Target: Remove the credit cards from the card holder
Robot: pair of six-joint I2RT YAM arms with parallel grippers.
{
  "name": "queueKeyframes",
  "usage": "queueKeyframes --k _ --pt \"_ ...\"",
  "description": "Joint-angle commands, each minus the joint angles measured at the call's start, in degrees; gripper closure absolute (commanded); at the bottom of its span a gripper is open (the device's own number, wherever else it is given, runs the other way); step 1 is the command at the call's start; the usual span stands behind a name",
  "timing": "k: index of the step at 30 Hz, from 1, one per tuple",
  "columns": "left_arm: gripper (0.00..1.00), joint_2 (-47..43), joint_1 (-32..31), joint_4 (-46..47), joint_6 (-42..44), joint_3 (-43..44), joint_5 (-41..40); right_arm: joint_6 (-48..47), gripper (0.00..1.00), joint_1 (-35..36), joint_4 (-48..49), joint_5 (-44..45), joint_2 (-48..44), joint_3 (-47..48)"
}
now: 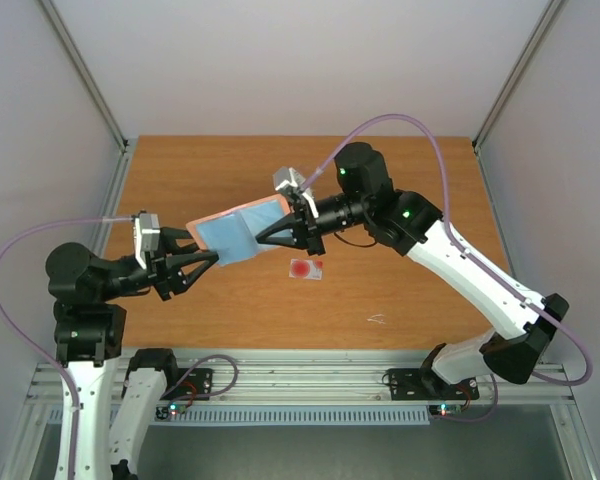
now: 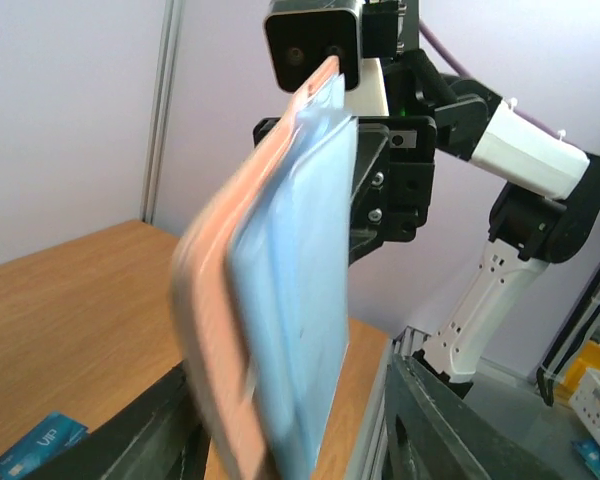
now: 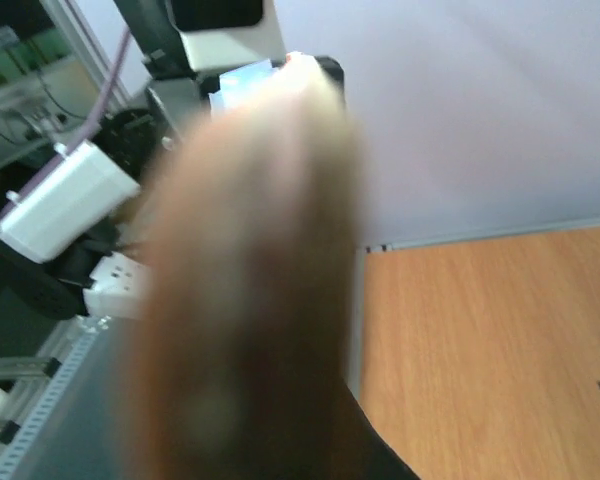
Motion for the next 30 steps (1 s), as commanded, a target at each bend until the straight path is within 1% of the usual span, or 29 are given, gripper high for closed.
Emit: queueKeyframes --k 1,3,5,7,8,11,12,13,17,18,20,22,24,26,28,30 --pt "0.54 -1.02 0.11 6.91 -4.79 -0.7 -0.89 8.33 0.99 -1.29 12.95 -11.49 -3.79 -3.0" --pt "0.53 -0.95 0.16 6.94 -4.68 -1.06 -1.72 8.43 0.99 -1.28 14.64 -13.05 -4.43 -3.71" --pt "0.49 -1.16 0.06 7.68 -4.42 -2.04 -2.2 7.94 0.99 -1.24 14.12 -13.72 -4.74 -3.59" --pt "0.48 -1.25 -0.15 9.17 -4.61 -3.01 -3.05 8.16 0.99 -0.92 14.15 -13.27 -4.78 -3.75" --pt "0.48 -1.21 -0.48 11.37 -5.13 -3.48 -3.08 8.29 0.99 -0.67 14.23 -12.67 -4.7 -3.89" --pt "0.4 -0.29 -2.1 19.38 -9.55 -3.63 -2.71 9.17 0.99 0.02 14.28 -9.5 -3.74 -3.74" --pt "0.39 0.31 -2.24 20.41 -10.79 -3.16 -2.62 9.38 0.99 0.04 14.39 -8.62 -3.34 -3.65" --pt "0.37 0.83 -4.28 20.6 -11.14 -2.43 -2.68 9.57 0.99 0.04 14.68 -7.86 -3.09 -3.6" --pt "0.34 2.61 -7.84 20.98 -10.73 0.08 -3.31 11.77 0.99 0.12 18.78 -4.78 -2.31 -4.59" --pt "0.35 3.14 -8.9 21.43 -11.21 0.56 -4.04 12.17 0.99 0.13 19.75 -4.3 -1.88 -4.72" --pt "0.39 4.45 -10.49 21.7 -11.29 1.75 -6.33 12.81 0.99 0.13 21.11 -3.91 -0.91 -4.23" --pt "0.4 6.02 -12.1 24.01 -12.32 2.72 -7.71 13.15 0.99 0.3 21.75 -3.91 0.32 -3.29" --pt "0.4 7.71 -14.34 26.32 -14.93 3.98 -8.98 12.36 0.99 0.3 20.23 -3.96 1.55 -1.59" --pt "0.41 8.86 -15.92 26.2 -14.7 4.66 -9.38 11.55 0.99 0.32 18.66 -4.2 2.43 -0.23" --pt "0.45 9.08 -17.45 25.42 -11.98 3.66 -9.69 11.18 0.99 0.38 18.37 -4.85 2.7 0.24" --pt "0.52 9.15 -18.51 24.85 -10.65 1.94 -11.13 10.76 0.99 0.39 18.73 -5.38 2.86 0.27"
